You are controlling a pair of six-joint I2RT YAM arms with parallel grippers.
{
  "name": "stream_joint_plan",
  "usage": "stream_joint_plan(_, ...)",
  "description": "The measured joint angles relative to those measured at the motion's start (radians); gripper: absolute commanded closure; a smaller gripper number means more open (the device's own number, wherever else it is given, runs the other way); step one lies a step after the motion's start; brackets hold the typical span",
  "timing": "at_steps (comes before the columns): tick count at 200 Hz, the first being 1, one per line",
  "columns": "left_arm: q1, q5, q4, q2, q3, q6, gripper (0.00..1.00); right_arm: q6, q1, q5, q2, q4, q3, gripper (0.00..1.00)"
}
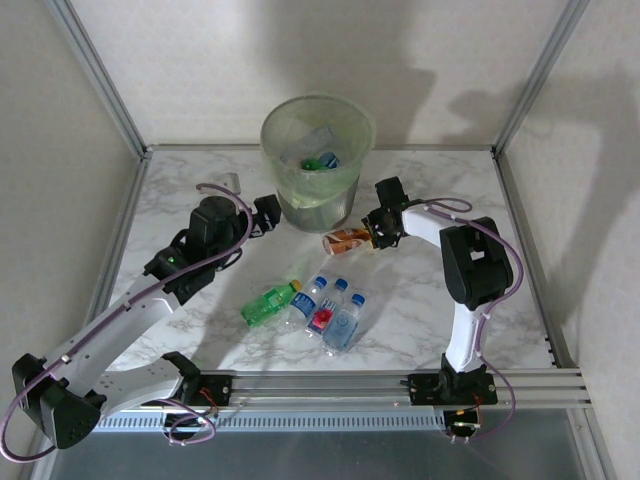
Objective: Put the plastic bottles in the bin
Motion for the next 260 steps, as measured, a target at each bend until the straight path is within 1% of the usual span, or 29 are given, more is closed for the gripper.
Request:
stream_joint_plan(19,0.002,0.002,-0.005,0.0,0.0,0.0,0.09,-0.006,0.0,0.004,-0.009,0.008,-0.012,0.68)
stream_joint_plan(35,0.002,0.002,-0.006,0.0,0.0,0.0,0.06,-0.013,0.001,0.019,-0.031,0.012,-0.036,0.69)
stream_joint_plan(59,0.002,0.002,-0.013,0.0,0.0,-0.002,0.04,-0.032,0.001,0.052,-0.12,0.016,-0.114,0.7)
stream_joint_plan(84,0.002,0.004,-0.023,0.002,0.0,-0.012,0.04,-0.059,0.001,0.089,-0.256,0.02,-0.204,0.72)
stream_joint_plan(113,0.002,0.023,-0.035,0.019,-0.002,-0.026,0.06,-0.109,0.009,0.16,-0.453,0.023,-0.312,0.72)
stream_joint_plan(142,0.003,0.071,-0.038,0.053,-0.002,-0.034,0.07,-0.172,0.029,0.246,-0.685,-0.006,-0.405,0.72)
stream_joint_plan(162,0.003,0.119,-0.038,0.085,-0.002,-0.035,0.06,-0.234,0.046,0.306,-0.832,-0.043,-0.415,0.72)
stream_joint_plan(179,0.003,0.159,-0.034,0.102,-0.002,-0.046,0.06,-0.296,0.059,0.347,-0.919,-0.077,-0.386,0.72)
stream_joint_plan(200,0.003,0.204,-0.023,0.109,0.003,-0.053,0.08,-0.375,0.073,0.38,-0.943,-0.111,-0.294,0.72)
stream_joint_plan(230,0.001,0.249,-0.007,0.12,0.022,-0.053,0.08,-0.467,0.11,0.407,-0.917,-0.121,-0.136,0.71)
stream_joint_plan(260,-0.002,0.259,-0.006,0.122,0.022,-0.052,0.09,-0.554,0.142,0.42,-0.831,-0.114,0.031,0.7)
